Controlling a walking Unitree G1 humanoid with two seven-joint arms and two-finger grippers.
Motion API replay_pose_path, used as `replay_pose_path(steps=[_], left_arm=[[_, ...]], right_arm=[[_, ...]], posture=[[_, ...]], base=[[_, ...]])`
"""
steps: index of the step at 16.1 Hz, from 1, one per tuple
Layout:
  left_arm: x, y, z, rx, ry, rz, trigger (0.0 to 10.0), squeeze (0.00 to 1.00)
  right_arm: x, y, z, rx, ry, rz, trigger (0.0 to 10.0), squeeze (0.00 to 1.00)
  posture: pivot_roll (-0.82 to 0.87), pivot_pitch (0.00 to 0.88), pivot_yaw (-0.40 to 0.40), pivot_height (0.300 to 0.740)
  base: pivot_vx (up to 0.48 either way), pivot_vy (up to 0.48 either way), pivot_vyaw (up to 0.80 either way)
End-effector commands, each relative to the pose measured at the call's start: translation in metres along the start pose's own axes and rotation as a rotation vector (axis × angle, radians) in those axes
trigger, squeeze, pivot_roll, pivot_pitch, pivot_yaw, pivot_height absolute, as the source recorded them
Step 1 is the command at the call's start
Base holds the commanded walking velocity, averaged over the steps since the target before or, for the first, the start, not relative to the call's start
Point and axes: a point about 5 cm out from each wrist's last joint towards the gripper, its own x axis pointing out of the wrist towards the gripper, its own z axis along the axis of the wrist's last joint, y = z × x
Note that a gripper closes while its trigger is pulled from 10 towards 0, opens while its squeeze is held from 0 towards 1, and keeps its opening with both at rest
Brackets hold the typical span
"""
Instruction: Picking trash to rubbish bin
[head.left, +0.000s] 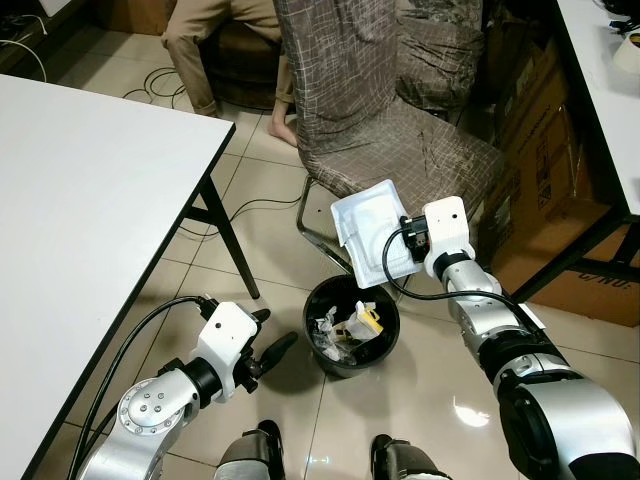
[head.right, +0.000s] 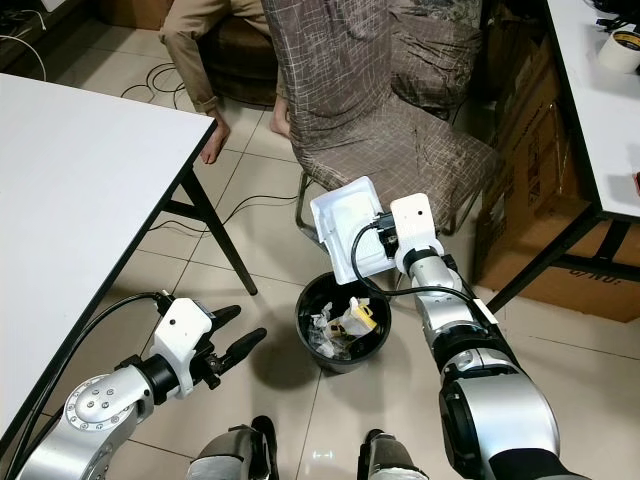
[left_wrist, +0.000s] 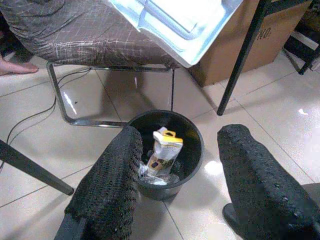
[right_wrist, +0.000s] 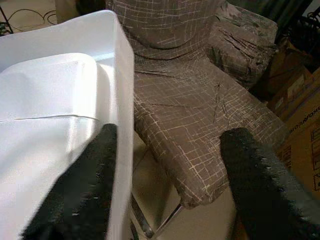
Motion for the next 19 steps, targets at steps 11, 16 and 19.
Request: replay_pose_path(steps=[11,16,19], left_arm=[[0.002,0.004,0.005,0.035,-0.019,0.032,10.0,0.00],[0.004,0.009,0.007,0.019,-0.041,0.089,10.0,0.00],[0.004,0.008,0.007,0.025,-0.043,0.091,10.0,0.00]], right_arm=[[0.001,-0.008,0.000,0.157,0.009,-0.096,10.0,0.25],[0.000,-0.005,-0.008,0.458,0.048,-0.100,10.0,0.00],[-0.003,0.002,-0.021,0.252,0.170,-0.087,10.0,0.00]], posture=[[0.05,0.231,0.029,0.740],[0.04,0.234,0.030,0.740],[0.04,0.239,0.032,0.740]], base=[[0.000,0.000,0.00],[0.000,0.000,0.00],[0.000,0.000,0.00]])
